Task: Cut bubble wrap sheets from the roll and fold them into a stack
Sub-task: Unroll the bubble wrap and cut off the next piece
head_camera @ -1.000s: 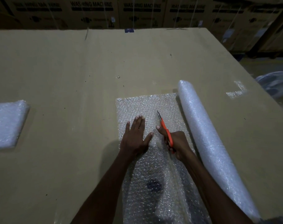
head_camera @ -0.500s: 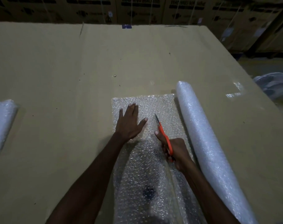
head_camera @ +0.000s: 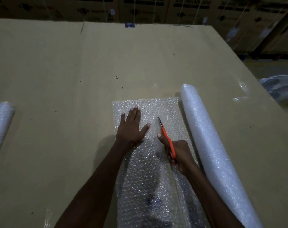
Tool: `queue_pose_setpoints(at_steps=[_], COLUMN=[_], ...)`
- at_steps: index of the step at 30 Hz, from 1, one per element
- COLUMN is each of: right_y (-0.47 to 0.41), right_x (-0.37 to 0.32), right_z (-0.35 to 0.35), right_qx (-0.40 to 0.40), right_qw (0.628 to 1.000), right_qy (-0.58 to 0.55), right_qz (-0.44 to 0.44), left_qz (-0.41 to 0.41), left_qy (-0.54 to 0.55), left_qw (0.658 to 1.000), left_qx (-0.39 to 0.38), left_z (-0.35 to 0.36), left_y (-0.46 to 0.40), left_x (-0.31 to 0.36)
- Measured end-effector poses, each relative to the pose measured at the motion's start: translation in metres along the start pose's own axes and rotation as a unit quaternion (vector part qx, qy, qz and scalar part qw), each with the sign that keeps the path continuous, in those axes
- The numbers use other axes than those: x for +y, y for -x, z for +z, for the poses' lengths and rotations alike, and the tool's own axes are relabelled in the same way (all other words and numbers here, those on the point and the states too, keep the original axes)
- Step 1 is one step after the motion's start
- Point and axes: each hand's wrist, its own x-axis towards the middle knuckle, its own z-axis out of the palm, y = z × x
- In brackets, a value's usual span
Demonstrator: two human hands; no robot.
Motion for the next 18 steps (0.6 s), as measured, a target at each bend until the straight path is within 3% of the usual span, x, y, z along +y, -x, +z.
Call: queue_pose_setpoints(at_steps=[10, 18], right_y=[-0.006, -0.011], right_x=[-0.009, -0.017], right_z=[0.002, 0.006], right_qx=[-0.009, -0.007], right_qw=[1.000, 1.000], right_qy=[-0.003, -0.008], right_qz=[0.006, 0.006], left_qz=[-0.004, -0.009], left_qy=[0.019, 0.013], left_qw=[0.999, 1.000], left_qx=[0.028, 0.008], left_z=[0.003, 0.002], left_y=[0.002, 0.002], left_x=[0.000, 0.000])
